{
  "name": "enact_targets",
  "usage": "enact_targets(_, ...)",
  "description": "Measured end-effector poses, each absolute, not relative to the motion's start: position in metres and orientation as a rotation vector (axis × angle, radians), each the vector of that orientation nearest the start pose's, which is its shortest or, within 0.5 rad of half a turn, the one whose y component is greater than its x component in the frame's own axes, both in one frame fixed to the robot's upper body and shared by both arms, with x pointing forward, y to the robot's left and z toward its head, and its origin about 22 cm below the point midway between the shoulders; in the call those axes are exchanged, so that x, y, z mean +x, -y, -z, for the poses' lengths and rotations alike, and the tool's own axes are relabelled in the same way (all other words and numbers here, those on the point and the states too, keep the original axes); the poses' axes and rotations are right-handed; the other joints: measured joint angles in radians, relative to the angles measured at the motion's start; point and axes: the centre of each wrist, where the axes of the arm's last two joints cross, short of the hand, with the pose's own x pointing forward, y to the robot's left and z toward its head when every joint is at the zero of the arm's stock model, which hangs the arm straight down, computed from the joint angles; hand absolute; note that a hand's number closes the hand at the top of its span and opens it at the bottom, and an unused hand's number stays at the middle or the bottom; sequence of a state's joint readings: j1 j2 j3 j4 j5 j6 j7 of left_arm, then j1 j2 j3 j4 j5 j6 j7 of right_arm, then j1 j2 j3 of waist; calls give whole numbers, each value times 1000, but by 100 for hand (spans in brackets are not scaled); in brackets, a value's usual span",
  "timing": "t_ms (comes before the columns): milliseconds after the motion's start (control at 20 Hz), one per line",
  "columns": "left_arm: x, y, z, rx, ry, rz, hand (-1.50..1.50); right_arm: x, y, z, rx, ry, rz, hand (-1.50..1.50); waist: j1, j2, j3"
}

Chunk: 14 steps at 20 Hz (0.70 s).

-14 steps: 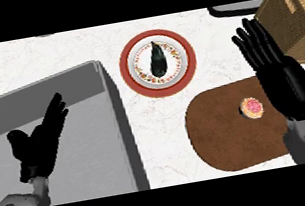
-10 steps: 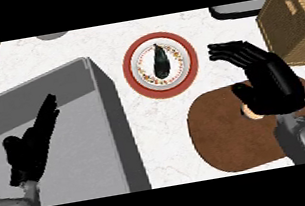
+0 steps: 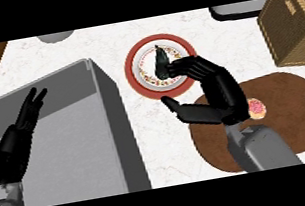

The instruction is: Pick the cupcake from the cutting board and place it in the basket

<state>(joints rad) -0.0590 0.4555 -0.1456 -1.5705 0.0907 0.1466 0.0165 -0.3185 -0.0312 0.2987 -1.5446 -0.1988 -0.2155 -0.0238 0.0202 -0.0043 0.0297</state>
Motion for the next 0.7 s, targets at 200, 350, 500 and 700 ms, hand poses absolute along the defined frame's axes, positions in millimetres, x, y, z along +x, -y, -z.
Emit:
enact_targets(200,248,-299,-43,303,1606,315,0,297,124,-80,29,1817,-196,-150,-14,-9,2)
enact_targets(350,241,-304,-43,323,1607,332,0,311,145,-93,-214,1782,-340,-150,-33,-18,1)
enact_targets(500,236,-307,-45,335,1614,339,0,325,168,-110,-418,1686,-537,-150,-43,-21,-1)
enact_targets(700,233,-309,-49,334,1633,340,0,336,182,-136,-579,1489,-847,-150,-41,-21,-4)
